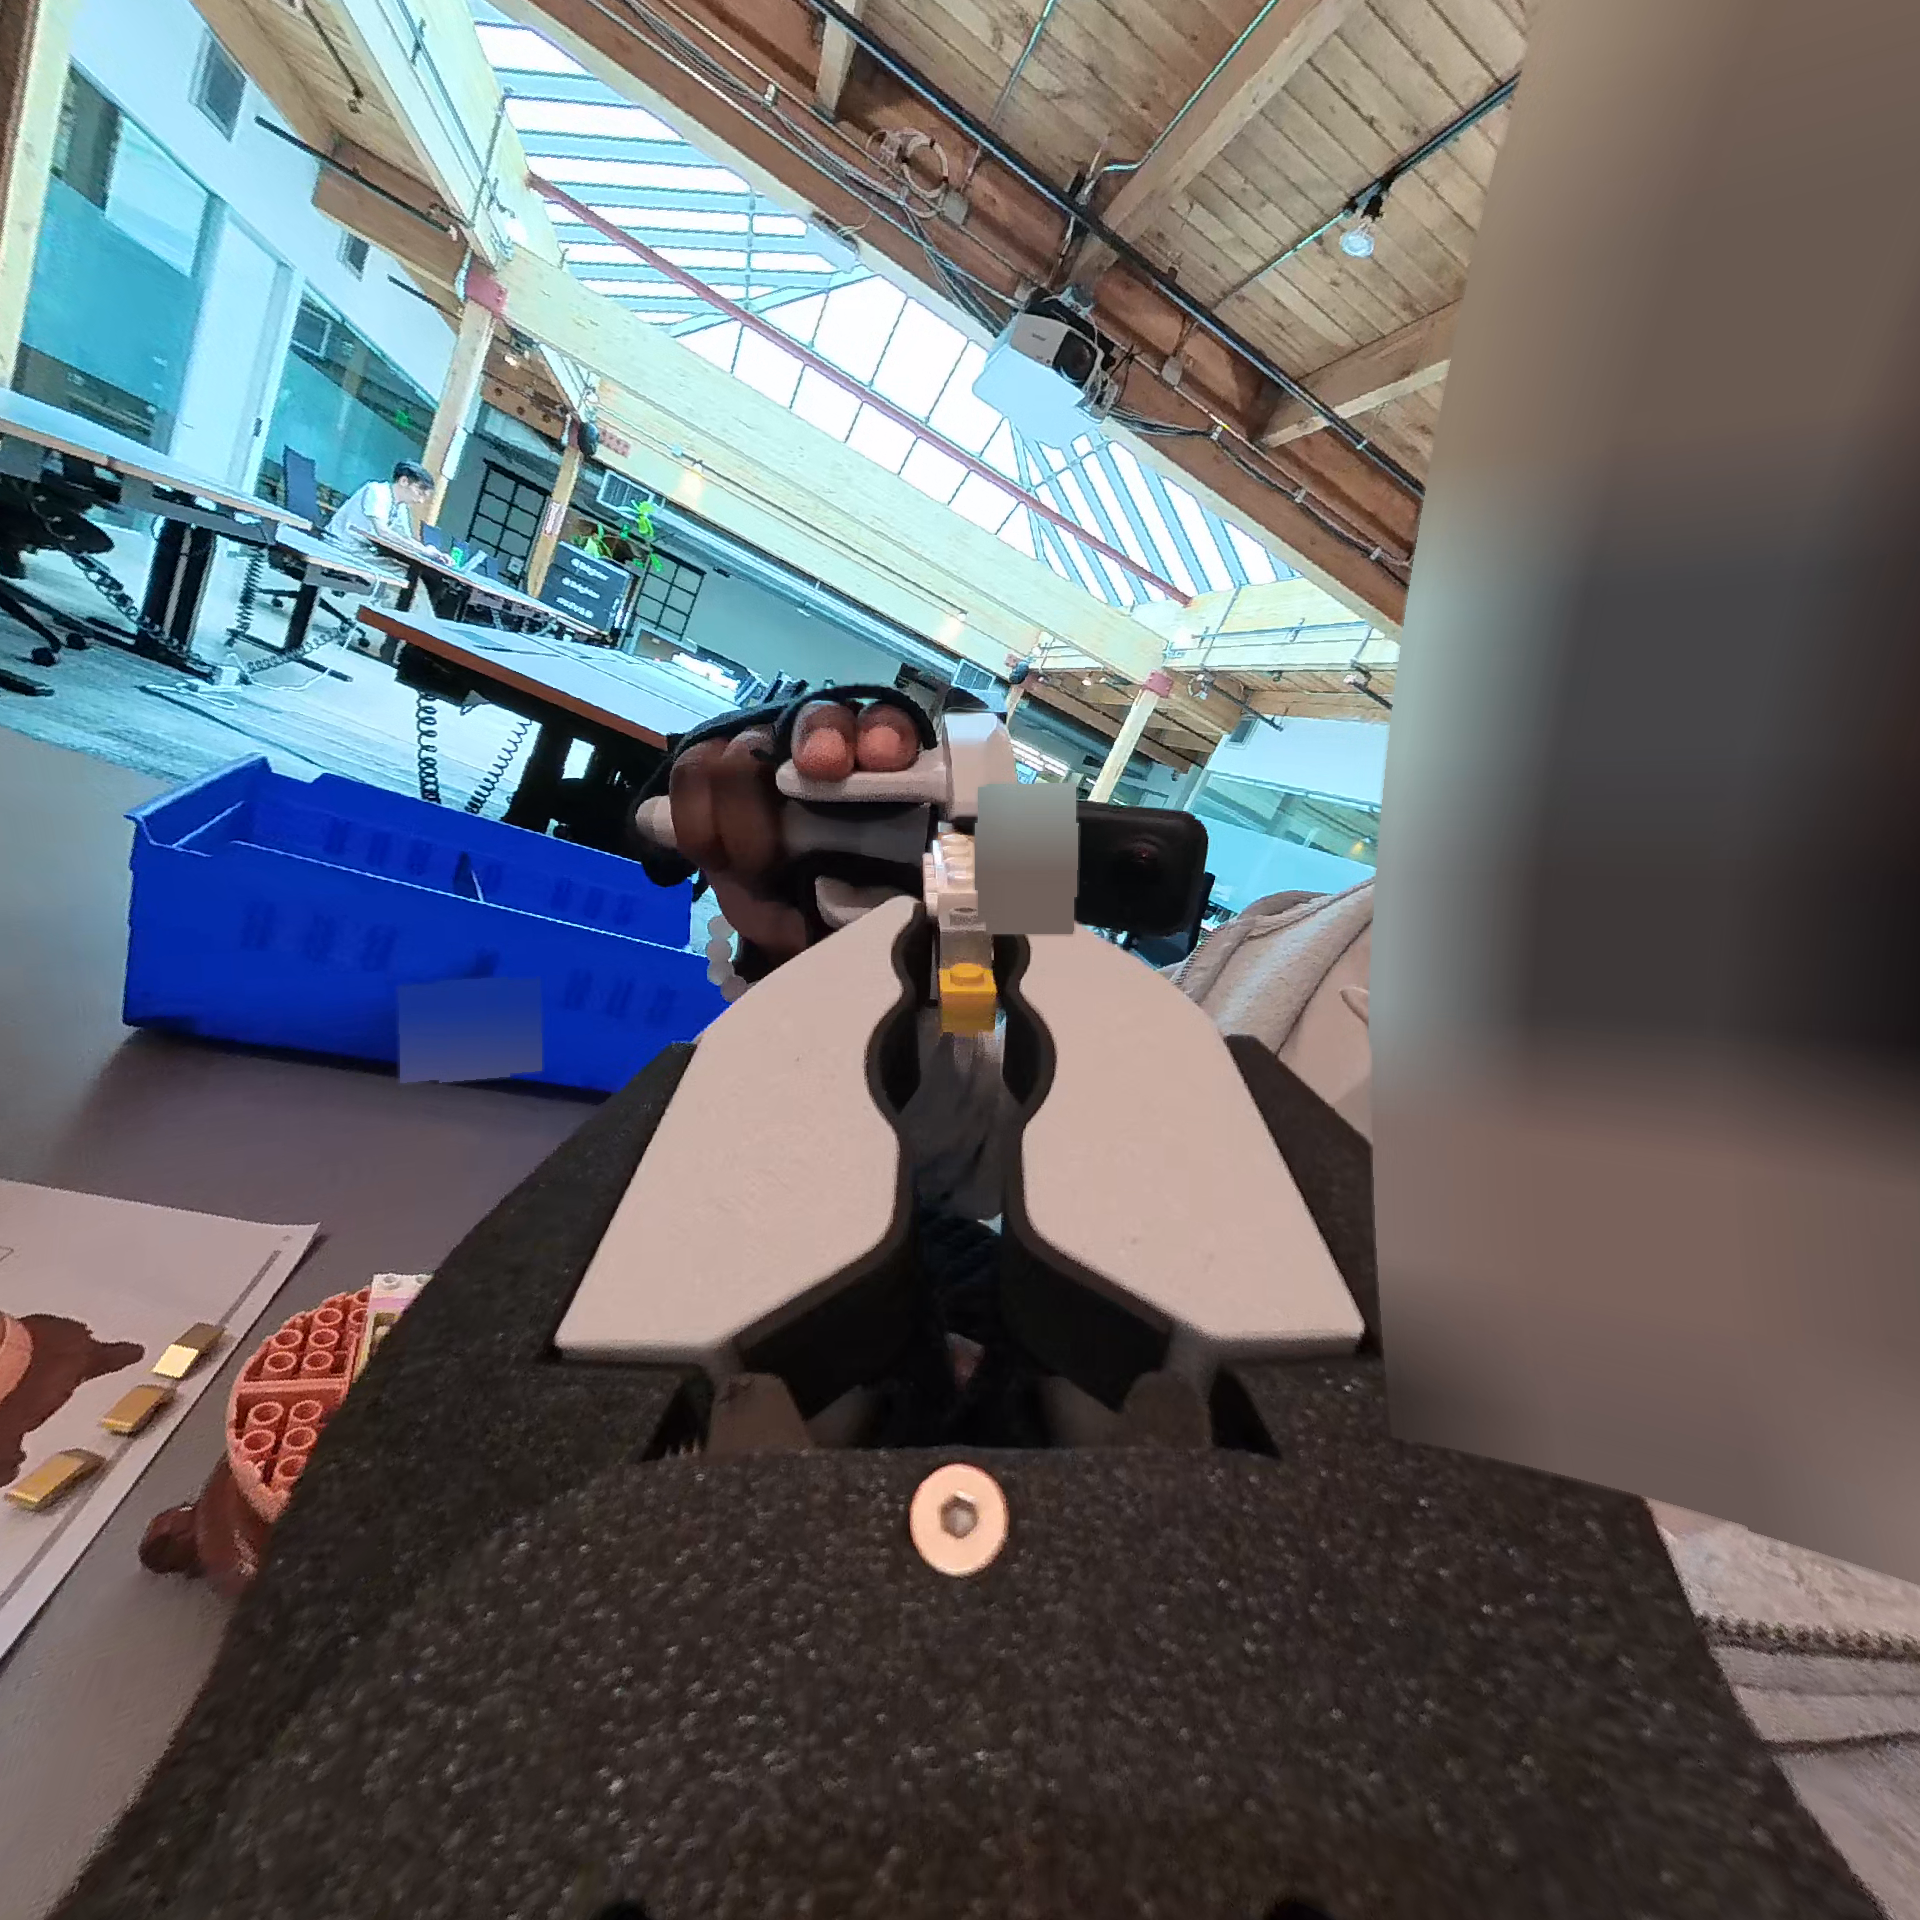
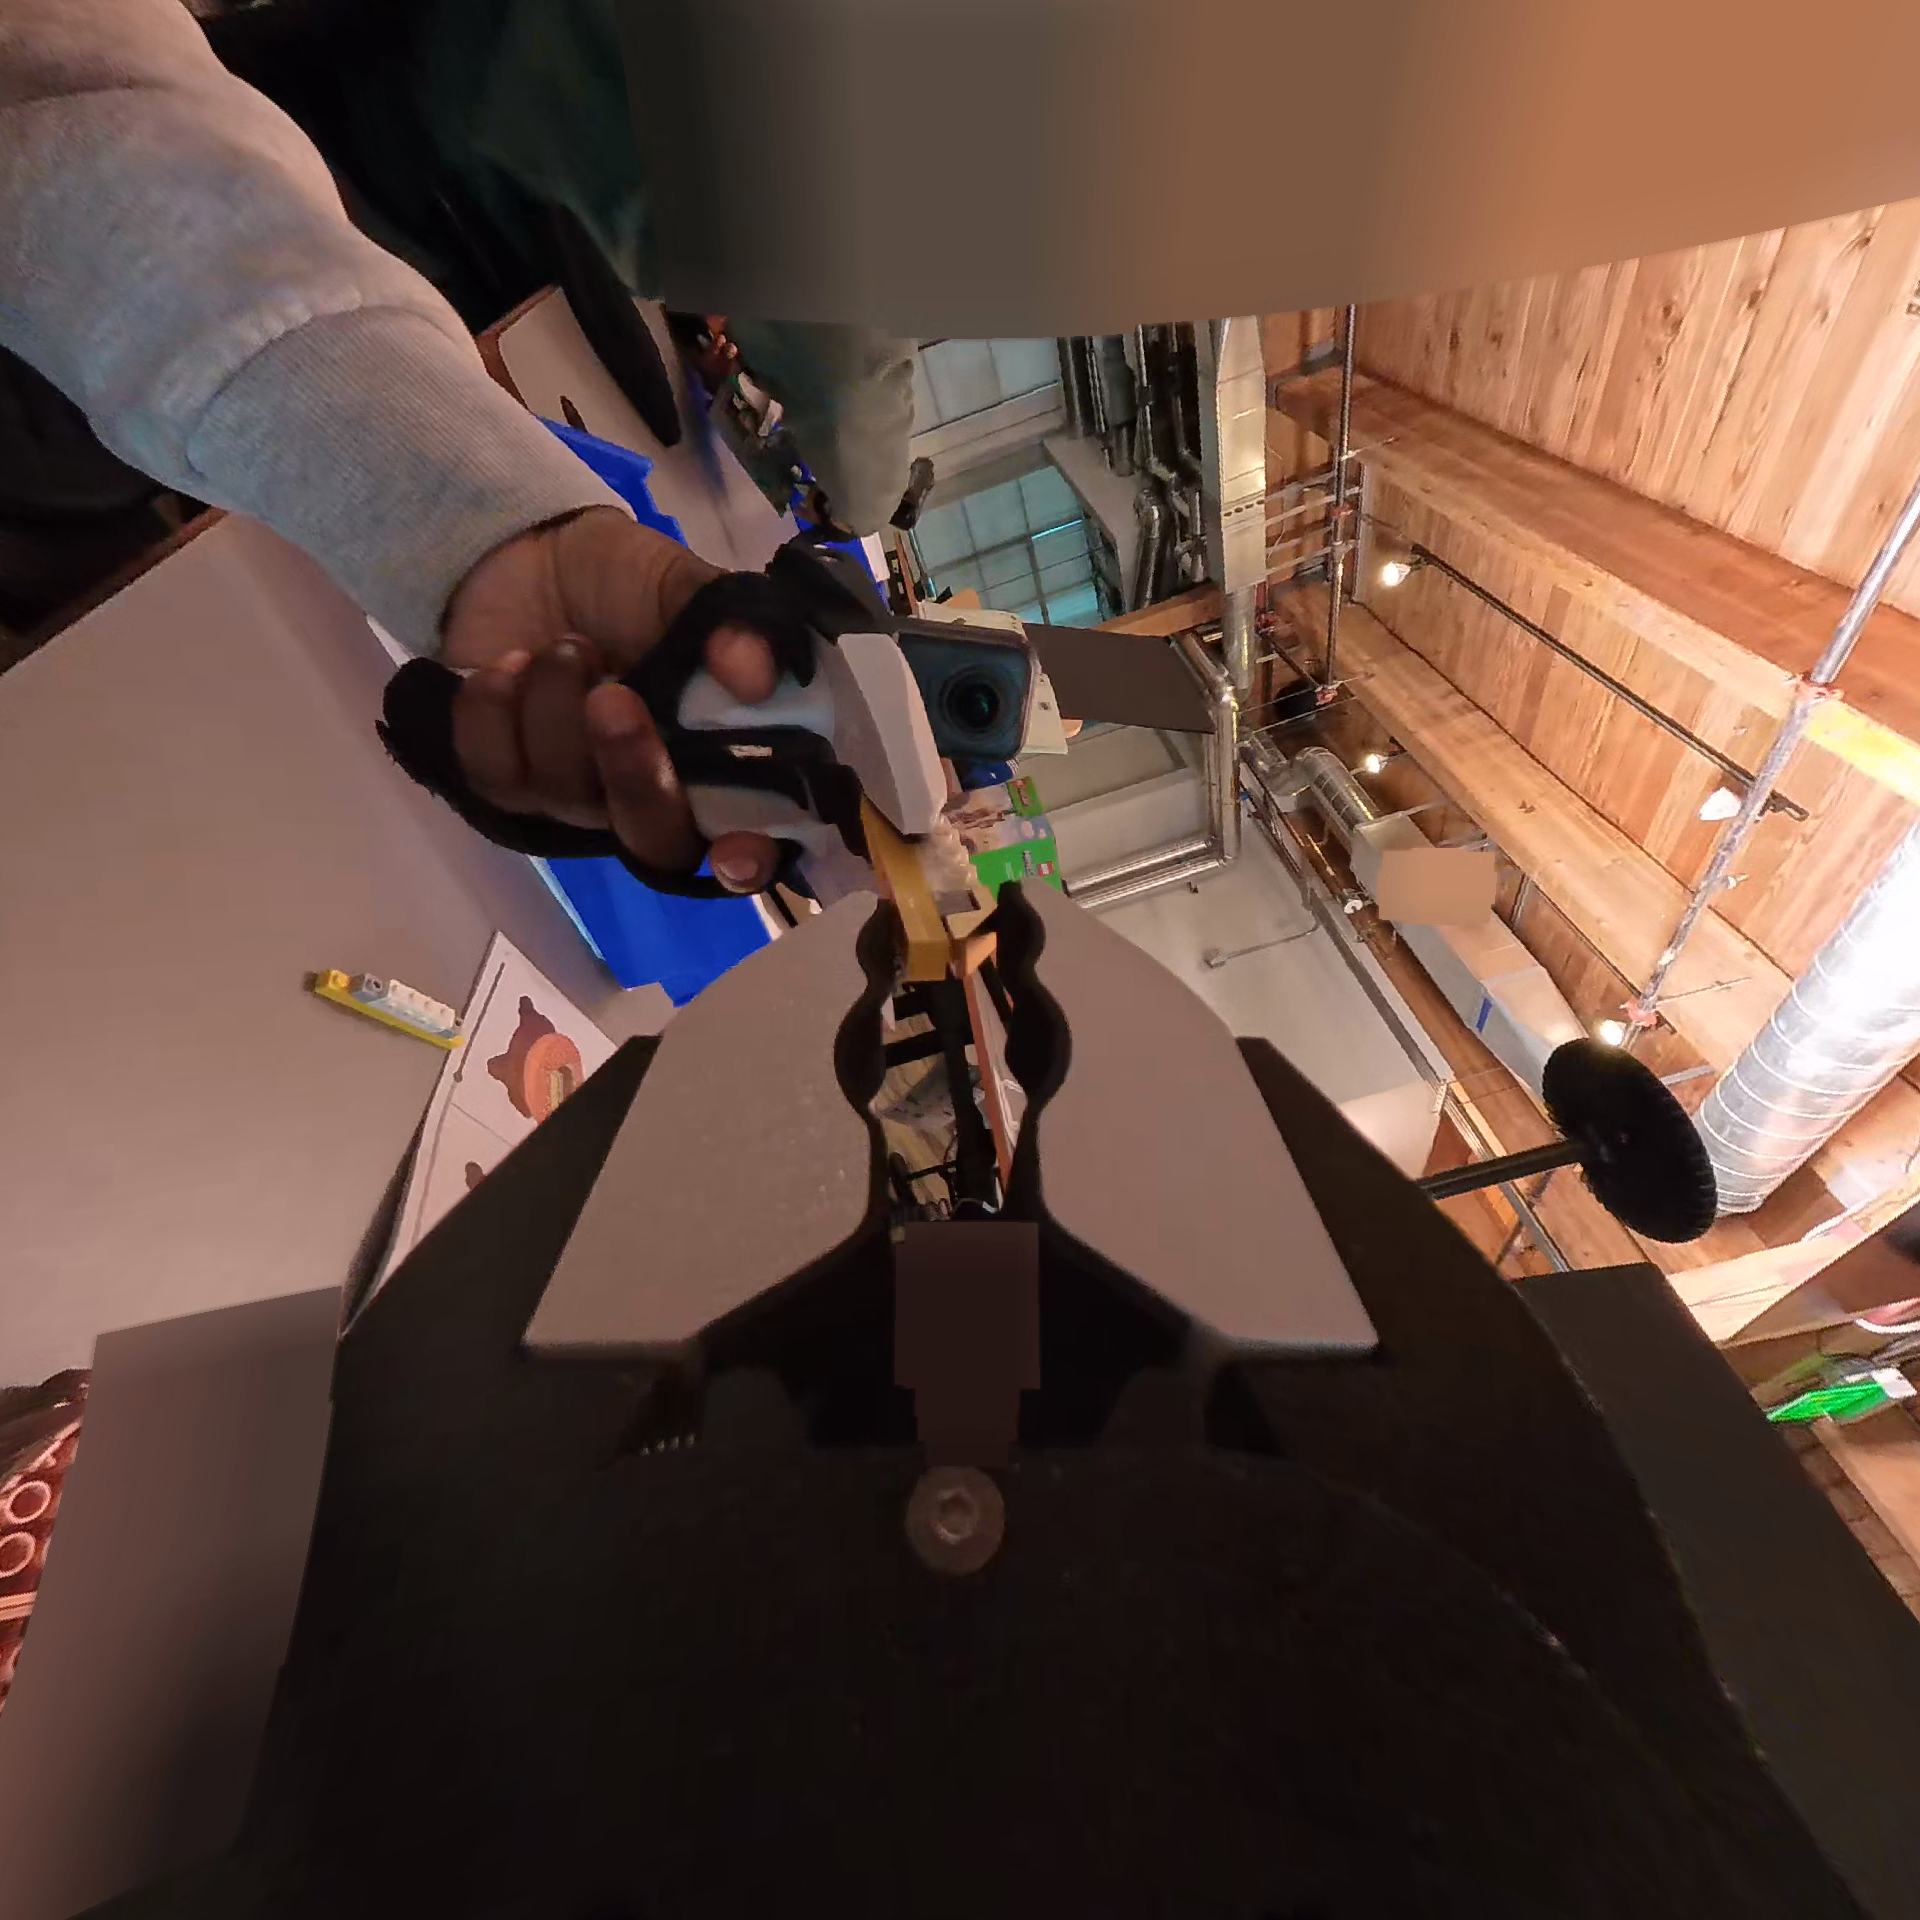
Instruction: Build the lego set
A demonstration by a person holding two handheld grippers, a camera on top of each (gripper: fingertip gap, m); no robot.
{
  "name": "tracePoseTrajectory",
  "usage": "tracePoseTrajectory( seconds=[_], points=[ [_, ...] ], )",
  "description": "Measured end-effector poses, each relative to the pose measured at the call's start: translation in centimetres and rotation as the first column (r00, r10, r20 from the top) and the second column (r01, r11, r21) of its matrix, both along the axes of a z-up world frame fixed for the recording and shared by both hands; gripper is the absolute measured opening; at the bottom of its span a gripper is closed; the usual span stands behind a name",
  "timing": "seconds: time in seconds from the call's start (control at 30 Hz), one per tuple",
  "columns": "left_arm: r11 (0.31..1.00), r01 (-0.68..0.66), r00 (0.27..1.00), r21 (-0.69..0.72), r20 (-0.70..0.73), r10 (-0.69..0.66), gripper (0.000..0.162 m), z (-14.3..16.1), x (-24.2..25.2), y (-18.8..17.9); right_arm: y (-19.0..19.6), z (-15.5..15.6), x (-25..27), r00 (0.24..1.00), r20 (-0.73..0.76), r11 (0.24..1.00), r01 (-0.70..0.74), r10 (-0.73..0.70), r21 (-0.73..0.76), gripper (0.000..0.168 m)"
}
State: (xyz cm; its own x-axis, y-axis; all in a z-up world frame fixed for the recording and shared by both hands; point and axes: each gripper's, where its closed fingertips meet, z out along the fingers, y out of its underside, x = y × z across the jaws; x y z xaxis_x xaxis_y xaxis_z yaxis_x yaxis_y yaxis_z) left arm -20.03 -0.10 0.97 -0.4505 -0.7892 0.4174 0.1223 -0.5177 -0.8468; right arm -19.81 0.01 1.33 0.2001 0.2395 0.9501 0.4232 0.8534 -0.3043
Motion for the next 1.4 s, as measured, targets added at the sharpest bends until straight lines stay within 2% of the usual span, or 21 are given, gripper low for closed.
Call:
tracePoseTrajectory(
  seconds=[0.23,0.43,0.53,0.63,0.73,0.77,0.8,0.87,1.17,1.4],
  points=[
    [0.998,0.006,1.0,-0.069,0.012,-0.005,0.01,0.2,-0.1,0.2,0.1,0.0,-0.1,1.0,0.003,0.996,-0.009,0.01,-0.091,0.016],
    [0.994,0.02,0.999,-0.112,0.033,-0.016,0.011,0.7,-0.1,0.0,-0.1,0.6,-0.1,0.996,-0.067,0.975,-0.076,0.063,-0.209,0.016],
    [0.996,0.022,0.999,-0.09,0.041,-0.018,0.014,1.0,-0.2,-0.2,0.0,0.8,0.0,0.99,-0.116,0.964,-0.106,0.079,-0.242,0.016],
    [0.999,-0.01,1.0,-0.039,0.029,0.012,0.03,1.0,-0.2,-0.3,0.0,1.2,0.2,0.975,-0.201,0.95,-0.148,0.093,-0.276,0.016],
    [0.996,-0.084,0.996,0.021,0.024,0.084,0.032,0.7,0.3,-0.1,0.4,1.1,0.3,0.959,-0.269,0.932,-0.174,0.087,-0.317,0.016],
    [0.994,-0.103,0.994,0.03,0.036,0.101,0.029,0.8,0.4,-0.1,0.5,0.9,0.2,0.957,-0.279,0.931,-0.174,0.083,-0.321,0.016],
    [0.993,-0.119,0.992,0.028,0.051,0.117,0.027,0.9,0.6,-0.1,0.5,0.7,0.0,0.954,-0.289,0.929,-0.179,0.083,-0.325,0.016],
    [0.989,-0.149,0.986,0.017,0.084,0.147,0.014,1.2,0.7,0.2,0.5,0.7,-0.1,0.946,-0.315,0.927,-0.186,0.079,-0.326,0.016],
    [0.987,-0.157,0.978,-0.014,0.14,0.157,0.01,1.2,0.5,0.3,0.6,0.7,-0.2,0.927,-0.365,0.937,-0.198,0.083,-0.288,0.018],
    [0.989,-0.146,0.98,-0.036,0.133,0.15,0.01,1.3,0.6,0.3,0.5,1.0,-0.1,0.947,-0.318,0.977,-0.112,0.049,-0.181,0.018]
  ],
)
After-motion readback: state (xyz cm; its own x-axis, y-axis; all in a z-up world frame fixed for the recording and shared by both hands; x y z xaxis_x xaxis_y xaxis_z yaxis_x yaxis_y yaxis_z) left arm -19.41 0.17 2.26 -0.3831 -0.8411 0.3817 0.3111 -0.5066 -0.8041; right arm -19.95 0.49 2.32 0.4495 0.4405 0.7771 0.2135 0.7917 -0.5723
